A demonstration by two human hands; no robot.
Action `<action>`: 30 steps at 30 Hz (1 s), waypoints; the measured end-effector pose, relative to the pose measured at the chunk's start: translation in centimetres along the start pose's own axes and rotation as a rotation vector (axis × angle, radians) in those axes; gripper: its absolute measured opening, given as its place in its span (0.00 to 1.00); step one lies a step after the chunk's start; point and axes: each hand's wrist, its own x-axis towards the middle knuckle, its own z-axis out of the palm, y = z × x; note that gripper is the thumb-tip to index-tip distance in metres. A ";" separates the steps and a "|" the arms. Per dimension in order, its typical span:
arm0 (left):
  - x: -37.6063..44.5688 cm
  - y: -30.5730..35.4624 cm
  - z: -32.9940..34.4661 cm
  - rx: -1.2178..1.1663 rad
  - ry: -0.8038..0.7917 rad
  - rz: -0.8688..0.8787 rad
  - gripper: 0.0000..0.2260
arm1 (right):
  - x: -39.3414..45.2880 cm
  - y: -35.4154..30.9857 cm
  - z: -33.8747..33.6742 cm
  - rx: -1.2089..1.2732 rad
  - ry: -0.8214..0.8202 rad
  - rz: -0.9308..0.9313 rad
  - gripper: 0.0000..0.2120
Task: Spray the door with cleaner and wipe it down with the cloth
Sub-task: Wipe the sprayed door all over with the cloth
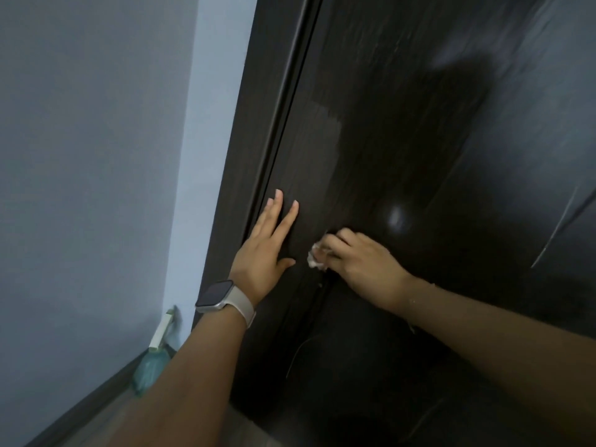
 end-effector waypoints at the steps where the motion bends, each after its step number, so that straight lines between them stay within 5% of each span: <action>1: -0.1 -0.1 0.1 0.023 0.006 0.000 0.49 | 0.5 0.5 -0.5 -0.034 0.005 -0.041 0.29; 4: -0.4 -0.5 1.4 0.065 0.038 -0.022 0.50 | 3.7 2.8 -3.3 -0.081 0.143 0.056 0.20; 8: -0.9 -1.1 2.4 0.032 0.070 -0.029 0.49 | 5.6 3.2 -4.1 -0.077 0.237 0.268 0.21; 15: -1.1 -1.8 1.3 0.028 0.029 0.027 0.50 | 1.3 -0.4 0.2 -0.050 -0.137 -0.138 0.21; 21: -1.1 -1.6 1.7 0.012 0.045 0.006 0.50 | 5.6 2.7 -3.8 -0.012 0.151 0.196 0.16; 27: -1.2 -1.9 1.4 0.012 0.027 0.020 0.51 | 1.6 -0.8 -0.9 0.069 -0.077 -0.015 0.19; 30: -1.2 -1.8 1.5 -0.008 0.017 0.009 0.51 | 3.3 0.8 -2.7 0.091 0.031 0.102 0.12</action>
